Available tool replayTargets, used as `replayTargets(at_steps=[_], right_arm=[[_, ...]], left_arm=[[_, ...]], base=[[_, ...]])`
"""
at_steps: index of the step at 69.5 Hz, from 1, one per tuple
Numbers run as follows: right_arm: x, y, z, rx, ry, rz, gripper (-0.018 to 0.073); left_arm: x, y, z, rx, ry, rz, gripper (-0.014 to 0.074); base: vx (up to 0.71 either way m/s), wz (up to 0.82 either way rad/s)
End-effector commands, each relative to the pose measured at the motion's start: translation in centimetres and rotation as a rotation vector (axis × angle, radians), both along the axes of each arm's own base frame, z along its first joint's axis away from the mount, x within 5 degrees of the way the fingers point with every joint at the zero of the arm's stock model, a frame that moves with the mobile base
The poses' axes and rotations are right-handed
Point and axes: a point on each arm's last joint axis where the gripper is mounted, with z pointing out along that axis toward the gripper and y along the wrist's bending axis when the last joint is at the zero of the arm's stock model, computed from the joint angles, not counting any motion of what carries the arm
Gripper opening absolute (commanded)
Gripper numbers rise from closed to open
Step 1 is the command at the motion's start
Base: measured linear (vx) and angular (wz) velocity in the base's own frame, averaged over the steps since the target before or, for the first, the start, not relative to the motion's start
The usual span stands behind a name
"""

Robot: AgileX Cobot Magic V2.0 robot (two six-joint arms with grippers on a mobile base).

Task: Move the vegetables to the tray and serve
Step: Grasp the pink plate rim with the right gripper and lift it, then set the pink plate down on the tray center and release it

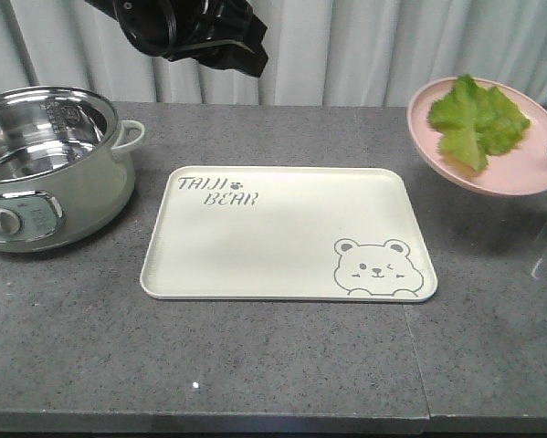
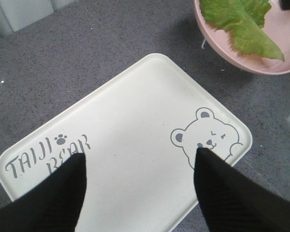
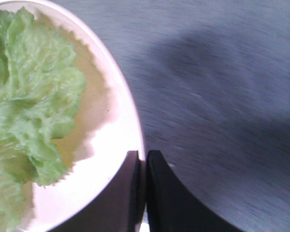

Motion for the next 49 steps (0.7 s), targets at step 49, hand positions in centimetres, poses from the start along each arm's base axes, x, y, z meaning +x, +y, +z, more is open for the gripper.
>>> replayTargets(at_steps=[49], right_arm=[[5.2, 23.4, -3.1, -0.131, -0.087, 0.41, 0.0002]], left_arm=[[-1.1, 1.9, 2.8, 0.02, -0.117, 0.115, 0.0471]], base=[[0.0, 0.0]])
